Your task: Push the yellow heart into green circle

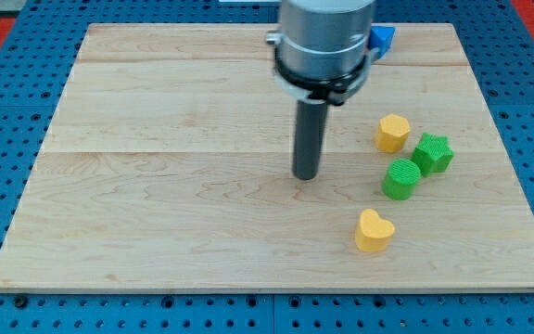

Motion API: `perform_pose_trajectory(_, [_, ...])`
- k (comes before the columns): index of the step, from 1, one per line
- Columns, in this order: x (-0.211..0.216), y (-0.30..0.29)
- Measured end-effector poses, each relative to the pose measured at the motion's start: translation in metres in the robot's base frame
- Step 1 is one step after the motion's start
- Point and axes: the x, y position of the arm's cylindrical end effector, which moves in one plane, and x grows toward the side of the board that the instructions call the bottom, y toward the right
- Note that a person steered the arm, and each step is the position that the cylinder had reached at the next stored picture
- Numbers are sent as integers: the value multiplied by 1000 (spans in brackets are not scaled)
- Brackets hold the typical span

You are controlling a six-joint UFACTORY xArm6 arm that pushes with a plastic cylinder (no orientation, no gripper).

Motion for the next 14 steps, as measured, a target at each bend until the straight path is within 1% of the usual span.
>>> perform_pose_trajectory(1, [29,-9])
perform_pose_trajectory(2, [80,-10])
perform_pose_trajectory(3, [135,17])
perform_pose_trajectory(4, [134,63])
perform_pose_trajectory(5, [130,96])
perform_pose_trajectory(6, [118,98])
perform_pose_trajectory(7, [108,81])
perform_pose_trajectory(11, [55,88])
perform_pose_trajectory(12, [41,109])
perform_pose_trajectory(14, [-2,165])
